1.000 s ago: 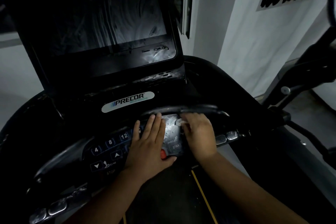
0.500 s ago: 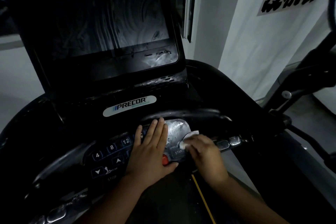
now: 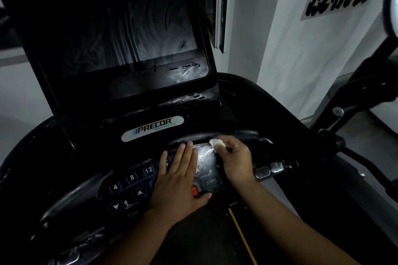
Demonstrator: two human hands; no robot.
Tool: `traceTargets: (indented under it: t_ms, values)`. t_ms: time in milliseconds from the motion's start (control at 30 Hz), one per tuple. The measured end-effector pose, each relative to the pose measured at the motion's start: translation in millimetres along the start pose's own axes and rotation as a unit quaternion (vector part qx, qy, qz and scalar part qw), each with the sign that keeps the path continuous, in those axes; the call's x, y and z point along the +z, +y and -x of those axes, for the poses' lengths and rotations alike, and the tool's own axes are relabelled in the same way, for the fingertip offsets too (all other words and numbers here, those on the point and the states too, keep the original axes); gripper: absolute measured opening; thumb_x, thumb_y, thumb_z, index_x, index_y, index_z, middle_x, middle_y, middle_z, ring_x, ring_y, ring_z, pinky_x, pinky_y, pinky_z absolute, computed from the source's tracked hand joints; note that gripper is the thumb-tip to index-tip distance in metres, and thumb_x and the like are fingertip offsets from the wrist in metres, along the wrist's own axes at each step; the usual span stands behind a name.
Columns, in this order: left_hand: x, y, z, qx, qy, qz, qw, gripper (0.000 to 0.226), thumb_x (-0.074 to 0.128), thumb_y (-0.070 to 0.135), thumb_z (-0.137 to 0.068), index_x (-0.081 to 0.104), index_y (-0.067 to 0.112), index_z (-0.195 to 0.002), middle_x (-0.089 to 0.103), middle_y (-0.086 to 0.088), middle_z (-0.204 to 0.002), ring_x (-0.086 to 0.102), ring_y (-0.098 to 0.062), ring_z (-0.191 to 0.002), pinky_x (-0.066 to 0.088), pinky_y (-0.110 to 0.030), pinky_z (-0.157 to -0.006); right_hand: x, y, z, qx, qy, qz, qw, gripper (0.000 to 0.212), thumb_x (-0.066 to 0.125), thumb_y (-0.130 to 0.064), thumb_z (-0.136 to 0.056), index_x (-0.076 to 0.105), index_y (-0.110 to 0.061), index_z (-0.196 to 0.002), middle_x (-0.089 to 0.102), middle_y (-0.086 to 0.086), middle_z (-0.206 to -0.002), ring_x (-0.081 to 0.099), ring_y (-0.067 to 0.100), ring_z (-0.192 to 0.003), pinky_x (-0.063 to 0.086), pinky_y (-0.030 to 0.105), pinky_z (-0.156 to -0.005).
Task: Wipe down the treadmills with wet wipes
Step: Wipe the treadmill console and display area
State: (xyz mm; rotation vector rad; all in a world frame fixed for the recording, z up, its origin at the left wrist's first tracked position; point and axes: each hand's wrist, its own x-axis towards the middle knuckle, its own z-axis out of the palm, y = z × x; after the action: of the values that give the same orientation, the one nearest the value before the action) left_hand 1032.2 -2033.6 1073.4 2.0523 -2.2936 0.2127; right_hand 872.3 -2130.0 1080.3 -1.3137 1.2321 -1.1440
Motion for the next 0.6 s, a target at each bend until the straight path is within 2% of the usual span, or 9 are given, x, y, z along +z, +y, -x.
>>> traceTargets:
  t_ms: [133,233,300,400,467,533,600]
  values:
    - [2.4,-0.8,0.3,-0.002,-0.002,0.0,1.0,0.112,0.041,0.083,-0.079,0.022,0.008,-0.16,0.003,-0.009,-0.17,0.004,-0.023,-0.157,0.01,-0.059,-0.122,-12.9,14.2,14.1,0.024,-0.019,0.015,0.999,0.023,0.071,-0.007,-0.091,0.077,-0.019,-0.109,0.077,-0.007,-0.1,0.072,0.009,-0.097,0.055,0.031,-0.09]
    - [2.3,-0.1,-0.4,-0.003,-0.003,0.0,1.0,0.113,0.042,0.082,-0.079,0.018,0.009,-0.161,0.002,-0.009,-0.17,0.003,-0.023,-0.157,0.007,-0.059,-0.122,-22.8,6.9,2.9,0.042,-0.063,0.015,0.997,0.014,0.072,-0.005,-0.09,0.078,-0.017,-0.09,0.077,-0.002,-0.084,0.071,0.01,-0.079,0.055,0.032,-0.077]
    - [1.7,0.0,0.0,-0.005,-0.006,0.0,1.0,0.113,0.043,0.082,-0.079,0.016,0.009,-0.161,0.002,-0.009,-0.17,0.002,-0.023,-0.157,0.007,-0.059,-0.122,-11.3,-5.5,-14.8,0.031,-0.112,0.038,0.992,0.007,0.076,-0.012,-0.088,0.079,-0.018,-0.092,0.077,0.0,-0.085,0.07,0.01,-0.079,0.056,0.032,-0.077]
    - [-2.9,-3.0,0.6,0.001,-0.008,0.001,1.0,0.11,0.044,0.081,-0.079,0.018,0.011,-0.162,0.003,-0.007,-0.171,0.003,-0.022,-0.157,0.006,-0.056,-0.122,5.2,-16.6,-23.5,0.027,-0.168,0.07,0.983,0.022,0.078,-0.011,-0.087,0.077,-0.014,-0.109,0.077,0.001,-0.096,0.071,0.009,-0.09,0.054,0.021,-0.081]
    - [-6.2,-8.7,1.6,0.009,0.0,0.003,1.0,0.105,0.044,0.079,-0.081,0.023,0.013,-0.161,0.006,-0.005,-0.17,0.006,-0.021,-0.157,0.008,-0.052,-0.122,-5.2,-17.1,-28.9,0.031,-0.2,0.079,0.976,0.026,0.077,-0.004,-0.085,0.075,-0.012,-0.11,0.076,-0.003,-0.094,0.07,0.005,-0.086,0.052,0.016,-0.078]
    - [-7.8,-17.0,7.1,-0.005,0.012,0.005,1.0,0.101,0.043,0.078,-0.084,0.025,0.013,-0.16,0.011,-0.006,-0.17,0.011,-0.022,-0.156,0.011,-0.048,-0.121,-18.8,-23.9,-38.9,0.055,-0.25,0.078,0.964,0.024,0.077,0.0,-0.084,0.075,-0.011,-0.105,0.076,-0.005,-0.087,0.069,0.005,-0.079,0.054,0.017,-0.076]
    - [-8.0,-24.6,15.9,-0.028,0.02,0.002,0.999,0.097,0.038,0.077,-0.09,0.024,0.011,-0.159,0.013,-0.008,-0.169,0.013,-0.024,-0.156,0.013,-0.046,-0.12,-12.8,-34.6,-50.1,0.044,-0.289,0.17,0.941,0.028,0.08,-0.011,-0.083,0.076,-0.015,-0.11,0.076,-0.006,-0.093,0.071,0.008,-0.087,0.055,0.023,-0.085]
